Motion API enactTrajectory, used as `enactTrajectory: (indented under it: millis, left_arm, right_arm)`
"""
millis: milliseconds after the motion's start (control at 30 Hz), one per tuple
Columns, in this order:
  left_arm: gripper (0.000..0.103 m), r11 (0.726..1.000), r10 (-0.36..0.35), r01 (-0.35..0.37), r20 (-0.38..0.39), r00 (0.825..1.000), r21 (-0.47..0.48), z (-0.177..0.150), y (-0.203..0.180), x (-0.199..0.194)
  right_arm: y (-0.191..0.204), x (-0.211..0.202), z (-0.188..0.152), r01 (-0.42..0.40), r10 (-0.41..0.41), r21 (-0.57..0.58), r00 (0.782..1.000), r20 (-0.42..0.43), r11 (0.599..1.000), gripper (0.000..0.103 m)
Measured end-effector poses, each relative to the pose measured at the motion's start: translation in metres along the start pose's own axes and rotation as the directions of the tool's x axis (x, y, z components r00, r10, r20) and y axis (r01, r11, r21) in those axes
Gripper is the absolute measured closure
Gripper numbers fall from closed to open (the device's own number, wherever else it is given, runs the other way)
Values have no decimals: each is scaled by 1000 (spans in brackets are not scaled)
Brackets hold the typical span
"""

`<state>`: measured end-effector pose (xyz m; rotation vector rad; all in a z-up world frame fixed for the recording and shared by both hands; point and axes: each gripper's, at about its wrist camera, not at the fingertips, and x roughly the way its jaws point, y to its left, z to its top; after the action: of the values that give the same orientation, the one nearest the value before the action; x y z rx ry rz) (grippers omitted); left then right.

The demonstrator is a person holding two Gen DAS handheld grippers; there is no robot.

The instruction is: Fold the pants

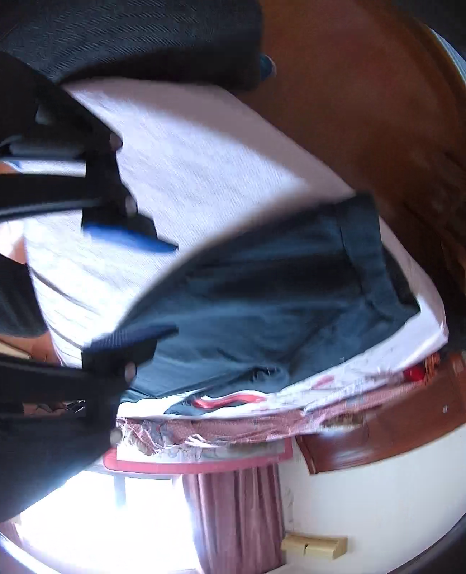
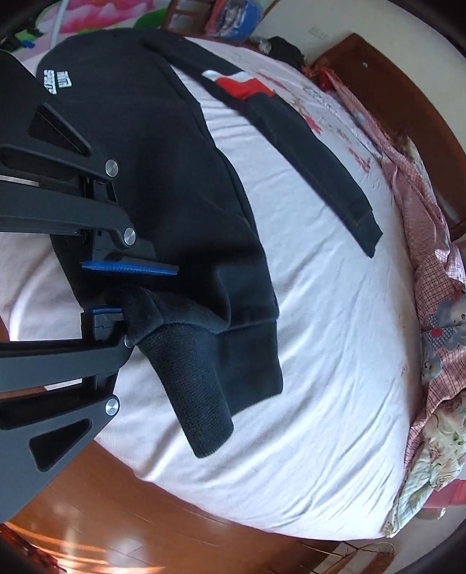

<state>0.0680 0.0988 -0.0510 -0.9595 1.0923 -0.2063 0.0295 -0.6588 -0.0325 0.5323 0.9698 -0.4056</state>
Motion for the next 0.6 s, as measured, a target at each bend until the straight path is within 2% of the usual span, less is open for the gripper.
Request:
enactTrajectory:
  millis: [33, 67, 133, 200, 233, 300, 367, 400, 433, 600]
  left_arm:
    - [49, 1000, -3, 3, 14, 1000, -3, 3, -1, 3]
    - [45, 999, -36, 36, 12, 999, -6, 7, -3, 7]
    - [43, 998, 39, -38, 26, 999, -43, 17, 0, 17]
    - [41, 989, 14, -12, 13, 1000, -148, 22, 13, 27]
    - [41, 980, 73, -69, 16, 997, -185, 24, 18, 29]
    - [36, 969, 49, -41, 24, 999, -242, 23, 25, 32]
    - [36, 967, 39, -28, 36, 999, -253, 26, 24, 33]
    - [36, 965, -12, 25, 50, 999, -260, 28, 24, 34]
    - [36, 964, -30, 43, 55, 998, -263, 28, 24, 33]
    - [36, 959, -24, 41, 66, 998, -279, 35, 20, 46]
  right_arm:
    - [1, 0, -1, -13, 13, -3, 1000, -2, 1000, 90]
    - [1, -1, -1, -4, 4, -2, 1000, 1, 1000, 90]
    - [2, -4, 1, -25, 25, 12, 1000, 3, 1000, 90]
    - [4, -8, 4, -9, 8, 7, 1000, 12, 1000, 90]
    - [5, -9, 5, -24, 23, 10, 1000, 13, 1000, 90]
    - [9, -11, 6, -9, 9, -1, 1000, 15, 1000, 90]
    - [12, -10, 7, -5, 5, -20, 1000, 7, 1000, 90]
    - [13, -9, 6, 4, -4, -26, 1000, 1, 1000, 90]
    - [14, -8, 5, 1, -1, -31, 1000, -3, 1000, 90]
    - [9, -8, 3, -16, 16, 5, 1000, 5, 1000, 90]
